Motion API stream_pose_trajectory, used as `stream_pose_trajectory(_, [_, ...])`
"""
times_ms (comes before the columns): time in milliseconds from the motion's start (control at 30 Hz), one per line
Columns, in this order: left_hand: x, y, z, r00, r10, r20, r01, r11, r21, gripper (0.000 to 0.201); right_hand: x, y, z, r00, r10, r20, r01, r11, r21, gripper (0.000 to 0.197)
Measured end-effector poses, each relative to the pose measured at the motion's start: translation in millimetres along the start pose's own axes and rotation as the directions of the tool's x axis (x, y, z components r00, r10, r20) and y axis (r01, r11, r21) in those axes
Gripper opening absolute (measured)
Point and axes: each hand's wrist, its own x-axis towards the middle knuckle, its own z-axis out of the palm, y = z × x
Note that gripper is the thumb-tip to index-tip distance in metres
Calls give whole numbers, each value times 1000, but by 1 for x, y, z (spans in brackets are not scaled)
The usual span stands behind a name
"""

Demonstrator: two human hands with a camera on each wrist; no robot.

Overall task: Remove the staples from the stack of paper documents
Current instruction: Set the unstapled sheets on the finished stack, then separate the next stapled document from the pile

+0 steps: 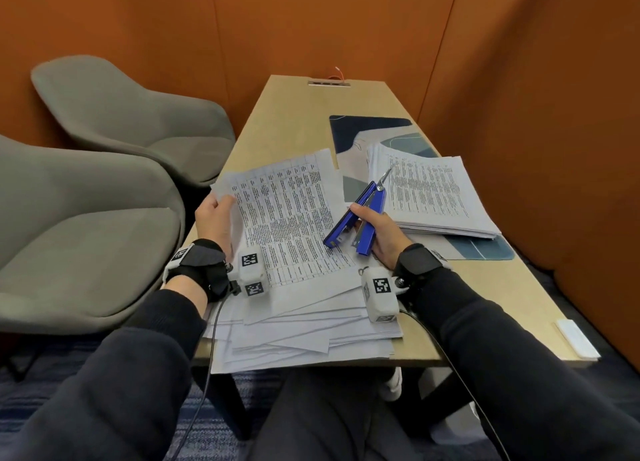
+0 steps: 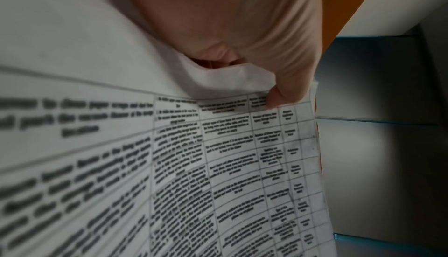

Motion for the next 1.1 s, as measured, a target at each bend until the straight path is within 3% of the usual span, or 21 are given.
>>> stream_pose_trajectory(67, [0, -1, 0, 1000, 0, 16, 0, 1000, 21, 21, -3, -3, 1, 1000, 10, 27, -9, 1000, -23, 18])
stream_pose_trajectory(133, [0, -2, -1, 1000, 20, 8, -20, 999, 30, 24, -6, -6, 5, 999, 19, 42, -17, 999, -45, 30])
stream_pose_trajectory(233, [-4, 3, 1, 987, 158, -14, -154, 978, 142, 12, -12, -14, 10, 998, 41, 55, -38, 997, -63, 47])
stream_pose_trajectory(300, [-8, 22, 6, 945, 320, 69, -322, 872, 369, 23, -15, -24, 11, 997, 49, 55, -47, 998, -39, 31])
stream_pose_trajectory(333, [-11, 35, 10, 915, 382, 130, -399, 814, 423, 19, -17, -28, 11, 996, 58, 66, -57, 998, -12, 19])
stream_pose_trajectory(400, [-13, 67, 21, 846, 486, 220, -531, 728, 434, 21, -20, -41, 9, 996, 42, 84, -45, 998, 45, 10])
stream_pose_trajectory(467, [-12, 96, 37, 830, 510, 228, -557, 730, 395, 21, -26, -59, 4, 997, -3, 72, -1, 999, 53, 12])
stream_pose_trajectory(533, [-12, 119, 56, 867, 457, 199, -498, 768, 403, 15, -33, -81, -3, 997, -50, 66, 48, 998, 31, 17])
stream_pose_trajectory(600, [-22, 135, 73, 946, 186, 267, -256, 931, 260, 12, -40, -107, -14, 997, -62, 42, 61, 998, 10, 25])
stream_pose_trajectory(633, [-31, 139, 81, 930, -14, 366, -47, 987, 156, 17, -43, -120, -23, 998, -53, 33, 54, 998, -28, 22])
stream_pose_trajectory(667, [-42, 141, 88, 861, -193, 471, 168, 981, 94, 22, -47, -131, -34, 999, -31, 36, 34, 996, -81, 16])
stream_pose_trajectory(700, [-52, 137, 94, 773, -298, 561, 316, 946, 67, 25, -49, -139, -46, 999, 1, 37, 4, 989, -146, 13])
stream_pose_trajectory(767, [-68, 115, 107, 648, -375, 663, 451, 890, 62, 28, -57, -145, -71, 994, 108, 4, -103, 956, -275, 13])
stream_pose_trajectory(833, [-85, 83, 122, 610, -462, 644, 497, 856, 144, 33, -65, -141, -91, 973, 222, -56, -226, 890, -395, 16])
stream_pose_trajectory(900, [-97, 52, 134, 619, -535, 576, 520, 828, 210, 42, -67, -134, -108, 947, 284, -150, -316, 740, -594, 27])
stream_pose_trajectory(1000, [-107, 22, 148, 590, -588, 553, 577, 786, 221, 23, -67, -132, -130, 972, 147, -183, -220, 300, -928, 44])
stream_pose_trajectory(1033, [-108, 15, 151, 583, -596, 552, 594, 776, 211, 23, -67, -133, -132, 987, 76, -141, -155, 216, -964, 43])
stream_pose_trajectory(1100, [-107, 6, 153, 577, -604, 549, 619, 763, 188, 26, -70, -134, -132, 997, 63, -40, -52, 195, -979, 38])
